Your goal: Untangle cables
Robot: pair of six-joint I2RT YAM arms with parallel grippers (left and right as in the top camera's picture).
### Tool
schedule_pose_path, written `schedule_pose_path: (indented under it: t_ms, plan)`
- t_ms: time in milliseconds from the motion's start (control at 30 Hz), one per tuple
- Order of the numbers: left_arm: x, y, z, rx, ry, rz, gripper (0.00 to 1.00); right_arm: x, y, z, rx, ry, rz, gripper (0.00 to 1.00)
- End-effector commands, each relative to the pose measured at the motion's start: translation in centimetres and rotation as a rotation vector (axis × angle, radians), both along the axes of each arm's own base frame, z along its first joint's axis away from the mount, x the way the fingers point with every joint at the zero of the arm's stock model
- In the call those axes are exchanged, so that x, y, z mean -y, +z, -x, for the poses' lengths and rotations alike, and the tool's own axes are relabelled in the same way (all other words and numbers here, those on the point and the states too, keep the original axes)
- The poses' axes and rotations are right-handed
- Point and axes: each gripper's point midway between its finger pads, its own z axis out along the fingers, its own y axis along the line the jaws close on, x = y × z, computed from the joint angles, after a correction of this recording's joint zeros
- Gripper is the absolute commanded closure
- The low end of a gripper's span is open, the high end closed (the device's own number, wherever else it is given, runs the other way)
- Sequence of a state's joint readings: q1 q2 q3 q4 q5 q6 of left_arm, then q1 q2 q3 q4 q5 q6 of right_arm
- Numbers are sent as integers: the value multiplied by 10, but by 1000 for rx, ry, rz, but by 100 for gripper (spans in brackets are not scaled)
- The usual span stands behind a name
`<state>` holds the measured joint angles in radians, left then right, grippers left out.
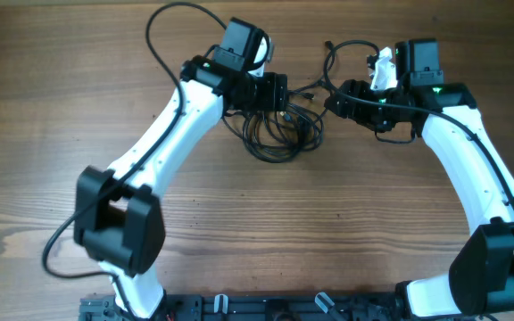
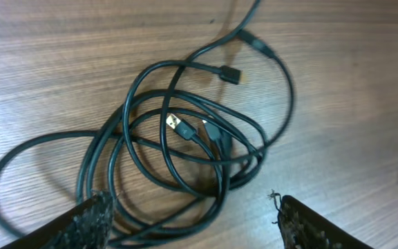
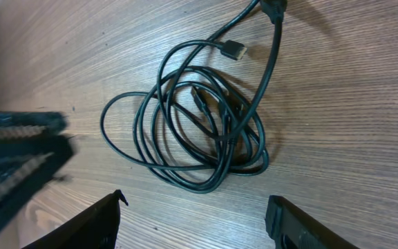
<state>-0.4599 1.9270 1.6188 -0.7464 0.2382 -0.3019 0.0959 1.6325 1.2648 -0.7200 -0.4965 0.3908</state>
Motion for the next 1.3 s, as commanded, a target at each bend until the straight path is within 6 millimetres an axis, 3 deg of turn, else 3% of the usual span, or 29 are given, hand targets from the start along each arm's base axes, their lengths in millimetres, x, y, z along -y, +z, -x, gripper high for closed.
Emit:
schedule_pose_path:
  t_ms: [0, 133, 333, 733, 900, 1033, 1133, 1200, 1267]
  plan:
    - [11, -37, -3, -83, 34, 20, 26, 1, -6, 0, -1, 16, 20, 30]
    - [26, -77, -6, -133, 48, 16, 29, 1, -6, 1, -3, 17, 19, 30]
    - [29, -108, -8, -169, 62, 3, 37, 1, -7, 2, -10, 17, 21, 30]
    - [26, -119, -11, -163, 75, -22, 59, 1, -7, 2, -11, 17, 21, 28]
    - [22, -134, -3, -188, 79, -49, 67, 1, -7, 2, -11, 17, 21, 28]
    - [21, -136, -2, -192, 79, -52, 75, 1, -7, 2, -10, 17, 21, 28]
    - [21, -134, -3, -188, 80, -49, 96, 1, -7, 2, -11, 17, 20, 27]
    - [20, -119, -8, -169, 85, -37, 96, 1, -6, 1, -4, 17, 19, 25]
    - [19, -83, -14, -126, 89, -14, 96, 1, -6, -1, 3, 17, 19, 25]
